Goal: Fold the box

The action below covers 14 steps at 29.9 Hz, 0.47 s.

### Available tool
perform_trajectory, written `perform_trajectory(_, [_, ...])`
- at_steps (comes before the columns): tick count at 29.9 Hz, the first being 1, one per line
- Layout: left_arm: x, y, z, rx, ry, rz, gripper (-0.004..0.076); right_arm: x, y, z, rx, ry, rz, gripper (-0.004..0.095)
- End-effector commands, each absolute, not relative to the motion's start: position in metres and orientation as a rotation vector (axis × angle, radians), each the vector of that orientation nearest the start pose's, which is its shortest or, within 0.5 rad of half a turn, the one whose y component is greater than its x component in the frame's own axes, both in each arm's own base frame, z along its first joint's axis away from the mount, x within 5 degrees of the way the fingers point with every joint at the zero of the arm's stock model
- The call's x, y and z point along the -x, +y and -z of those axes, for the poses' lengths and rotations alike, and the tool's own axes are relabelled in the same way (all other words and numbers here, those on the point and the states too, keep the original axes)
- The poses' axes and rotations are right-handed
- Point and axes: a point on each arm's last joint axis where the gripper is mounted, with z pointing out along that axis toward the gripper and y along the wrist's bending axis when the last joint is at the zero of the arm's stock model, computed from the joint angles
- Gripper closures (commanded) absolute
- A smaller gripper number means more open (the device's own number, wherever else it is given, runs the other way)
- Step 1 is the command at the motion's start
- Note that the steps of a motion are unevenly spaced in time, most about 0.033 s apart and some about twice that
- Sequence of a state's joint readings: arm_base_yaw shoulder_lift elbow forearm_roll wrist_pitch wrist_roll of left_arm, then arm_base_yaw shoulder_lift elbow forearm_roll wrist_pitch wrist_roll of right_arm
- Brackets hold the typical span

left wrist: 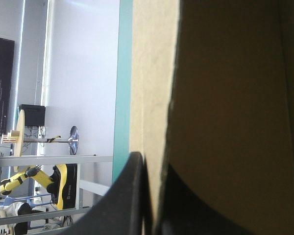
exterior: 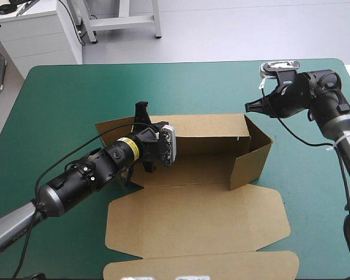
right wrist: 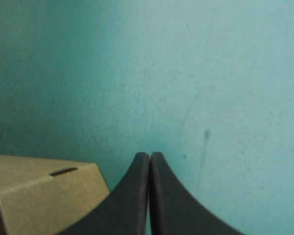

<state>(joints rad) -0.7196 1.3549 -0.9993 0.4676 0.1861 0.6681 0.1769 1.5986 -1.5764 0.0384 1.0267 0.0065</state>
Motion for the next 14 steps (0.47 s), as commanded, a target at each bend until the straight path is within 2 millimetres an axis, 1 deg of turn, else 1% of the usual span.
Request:
perform_trajectory(1, [-0.232, -0.195, -0.324, -1.552, 1.351, -0.294, 0.0731, -0.333, 0.064, -0.381, 0.211, 2.494, -0.16, 0.0927])
perform_trajectory(5, [-0.232, -0.195, -0.324, -1.552, 1.359, -0.293, 0.0731, -0.329, 0.069, -0.372, 0.258, 2.542, -0.235, 0.0927])
perform_trajectory(9, [-0.232, -0.194, -0.323, -1.559, 1.37, -0.297, 0.0731, -0.325, 0.074, -0.37, 0.324, 2.534, -0.3, 0.0928])
perform_trajectory(11, [-0.232, -0.194, -0.323, -1.56, 1.373, -0.298, 0.0731, -0.323, 0.074, -0.369, 0.34, 2.534, -0.301, 0.0918])
perform_trajectory(13, [-0.232, -0.194, -0.323, -1.561, 1.371, -0.299, 0.0731, -0.323, 0.072, -0.369, 0.35, 2.535, -0.264, 0.0863])
perform_trajectory(14, [-0.232, -0.194, -0.323, -1.561, 1.371, -0.299, 0.0731, -0.322, 0.071, -0.367, 0.355, 2.543, -0.245, 0.0803])
